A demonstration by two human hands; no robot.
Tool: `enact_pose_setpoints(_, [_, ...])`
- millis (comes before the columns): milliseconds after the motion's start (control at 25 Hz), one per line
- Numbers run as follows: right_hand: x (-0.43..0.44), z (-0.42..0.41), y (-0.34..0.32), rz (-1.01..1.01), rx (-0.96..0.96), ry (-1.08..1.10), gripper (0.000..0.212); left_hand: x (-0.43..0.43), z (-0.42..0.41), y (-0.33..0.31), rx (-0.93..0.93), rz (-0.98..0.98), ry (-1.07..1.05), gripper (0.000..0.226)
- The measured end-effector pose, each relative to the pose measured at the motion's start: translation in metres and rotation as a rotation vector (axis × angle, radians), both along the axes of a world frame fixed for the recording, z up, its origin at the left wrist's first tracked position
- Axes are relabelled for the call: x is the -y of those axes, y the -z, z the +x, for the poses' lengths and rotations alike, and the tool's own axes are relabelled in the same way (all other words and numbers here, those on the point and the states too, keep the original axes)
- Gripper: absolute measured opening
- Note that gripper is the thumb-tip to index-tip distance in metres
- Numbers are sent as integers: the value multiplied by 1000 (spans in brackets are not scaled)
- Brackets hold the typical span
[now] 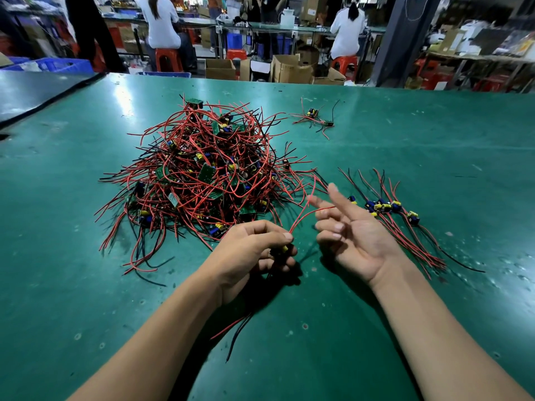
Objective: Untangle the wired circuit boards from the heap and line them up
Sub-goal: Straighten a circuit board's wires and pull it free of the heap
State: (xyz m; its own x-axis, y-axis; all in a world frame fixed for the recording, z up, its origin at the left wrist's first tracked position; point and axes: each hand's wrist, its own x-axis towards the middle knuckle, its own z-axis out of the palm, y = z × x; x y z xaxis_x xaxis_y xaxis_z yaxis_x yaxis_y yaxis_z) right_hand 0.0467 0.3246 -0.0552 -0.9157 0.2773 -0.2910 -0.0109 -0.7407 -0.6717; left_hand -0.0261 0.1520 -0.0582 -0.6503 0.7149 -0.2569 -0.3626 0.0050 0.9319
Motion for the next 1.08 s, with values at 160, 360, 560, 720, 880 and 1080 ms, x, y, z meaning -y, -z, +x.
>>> enact_pose_setpoints(160, [24, -2, 10, 300, 8, -187, 31, -1, -1, 2, 45, 35, -35, 3])
enact_pose_setpoints(360, [25, 0, 12, 476, 44, -195, 20, 1, -1, 0, 69, 33, -26, 4])
enact_pose_setpoints(560, [26, -1, 14, 633, 91, -38, 15, 2, -2, -2, 65, 16, -18, 4])
enact_pose_setpoints(720, [24, -3, 14, 755, 70, 115, 11, 2, -3, -1, 45, 18, -13, 9])
enact_pose_setpoints(880, [22, -6, 14, 868, 29, 262, 10, 2, -4, -1, 36, 25, 2, 10])
enact_pose_setpoints(1080, [12, -10, 18, 903, 53, 428, 14, 1, -2, -2, 2, 18, 38, 9])
